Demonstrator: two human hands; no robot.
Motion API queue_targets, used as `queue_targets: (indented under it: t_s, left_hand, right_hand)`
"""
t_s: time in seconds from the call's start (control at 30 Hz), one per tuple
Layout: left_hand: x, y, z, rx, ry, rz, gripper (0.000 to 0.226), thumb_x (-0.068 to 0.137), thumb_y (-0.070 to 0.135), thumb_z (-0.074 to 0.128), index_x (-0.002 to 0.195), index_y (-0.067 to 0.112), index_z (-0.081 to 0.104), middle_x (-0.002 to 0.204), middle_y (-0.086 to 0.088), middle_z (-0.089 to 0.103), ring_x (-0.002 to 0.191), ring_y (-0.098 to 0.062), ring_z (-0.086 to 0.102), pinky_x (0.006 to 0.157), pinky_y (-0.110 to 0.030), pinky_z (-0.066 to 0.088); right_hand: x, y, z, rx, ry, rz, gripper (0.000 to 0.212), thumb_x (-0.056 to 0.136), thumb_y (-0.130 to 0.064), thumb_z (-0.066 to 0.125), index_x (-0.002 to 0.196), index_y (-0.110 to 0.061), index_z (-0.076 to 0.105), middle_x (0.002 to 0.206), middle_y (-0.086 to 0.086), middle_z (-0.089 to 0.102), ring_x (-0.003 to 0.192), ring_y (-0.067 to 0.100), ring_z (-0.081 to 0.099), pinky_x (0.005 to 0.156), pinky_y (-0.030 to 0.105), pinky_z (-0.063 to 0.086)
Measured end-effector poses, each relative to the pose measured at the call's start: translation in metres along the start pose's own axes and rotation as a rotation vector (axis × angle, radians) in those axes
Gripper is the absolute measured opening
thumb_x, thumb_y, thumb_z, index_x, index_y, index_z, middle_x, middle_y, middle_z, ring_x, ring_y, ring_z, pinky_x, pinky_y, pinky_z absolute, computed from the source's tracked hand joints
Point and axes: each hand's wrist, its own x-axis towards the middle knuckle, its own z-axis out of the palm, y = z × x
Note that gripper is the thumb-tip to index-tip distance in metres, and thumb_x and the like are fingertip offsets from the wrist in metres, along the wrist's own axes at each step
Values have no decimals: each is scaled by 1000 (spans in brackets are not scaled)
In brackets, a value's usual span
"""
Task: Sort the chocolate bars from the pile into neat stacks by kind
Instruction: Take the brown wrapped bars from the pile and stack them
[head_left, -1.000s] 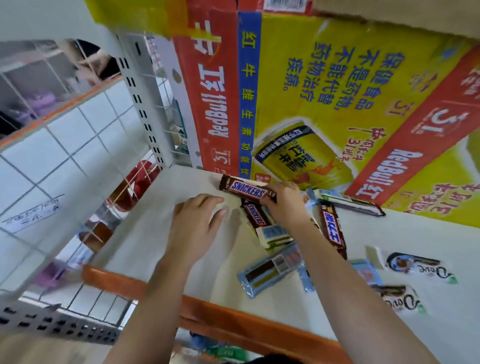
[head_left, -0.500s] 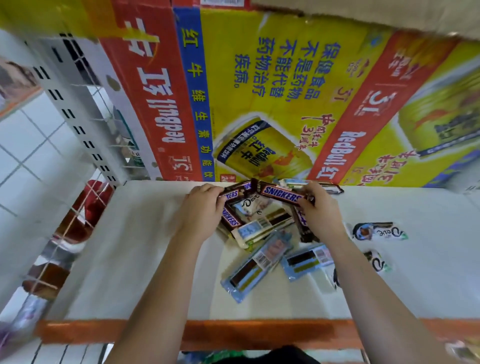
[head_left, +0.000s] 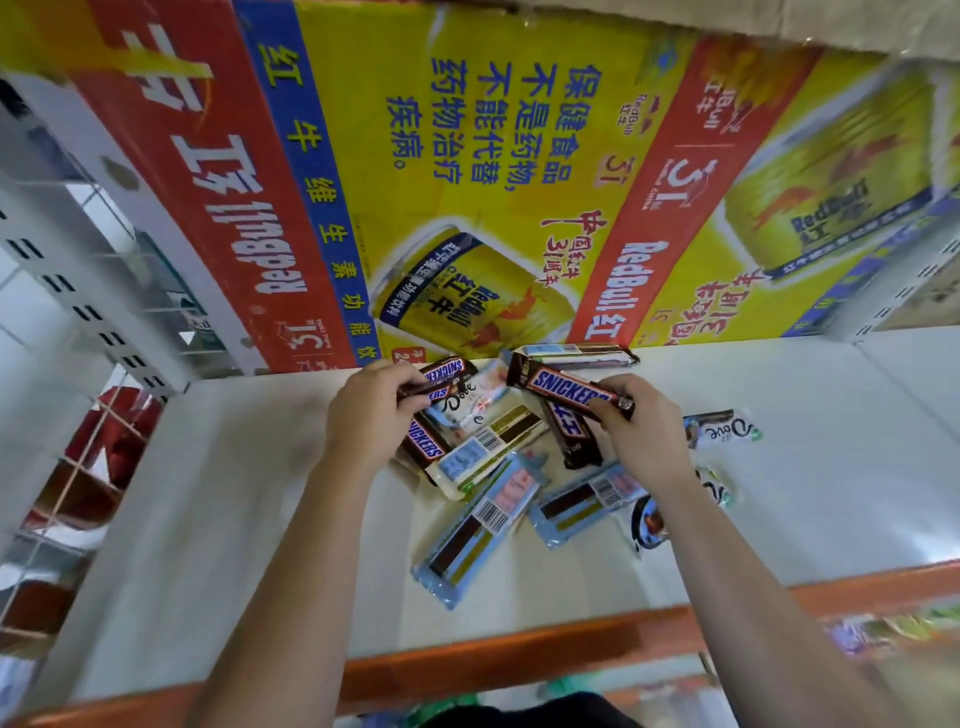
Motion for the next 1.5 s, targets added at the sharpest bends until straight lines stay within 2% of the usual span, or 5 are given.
queue_targets:
  t_s: [0.27,0.67,0.97,1.17,1.5]
  left_hand:
    - [2,-1,5,-117,9,-4,28,90,36,59,75,14,68,83,1,61,72,-19,60,59,-34,47]
    - [16,62,35,-35,-196,316,14,89,27,61,96,17,69,99,1,63,80,-15,55,66,-31,46]
    - [9,120,72,407,-249,113,90,64,89,42,95,7,63,106,-10,60,98,-27,58,84,-42,48]
    - [8,139,80,326,-297,-37,78,59,75,68,103,12,57,112,-12,60,105,-31,54,84,-40,42]
    - [-15,209,118,-5,-246,0,31,85,25,67,114,16,61,111,-7,67,99,-27,61,81,-37,49]
  right_hand:
    - [-3,0,3,94,3,63,19,93,-20,57,109,-12,60,93,1,64,83,22,63,69,27,44]
    - [-7,21,-18,119,147,103,17,91,-19,59,107,-14,62,94,4,70,82,22,65,69,29,46]
    - [-25,46,-48,249,232,216,13,90,-12,58,99,-22,59,86,3,70,63,11,67,63,26,53]
    - [-37,64,-77,672,252,265,16,90,2,55,99,-9,62,79,5,67,57,19,64,53,27,55]
    - [-44,135,-152,1000,247,346,6,85,-6,66,84,-3,71,84,16,63,80,22,64,83,29,56]
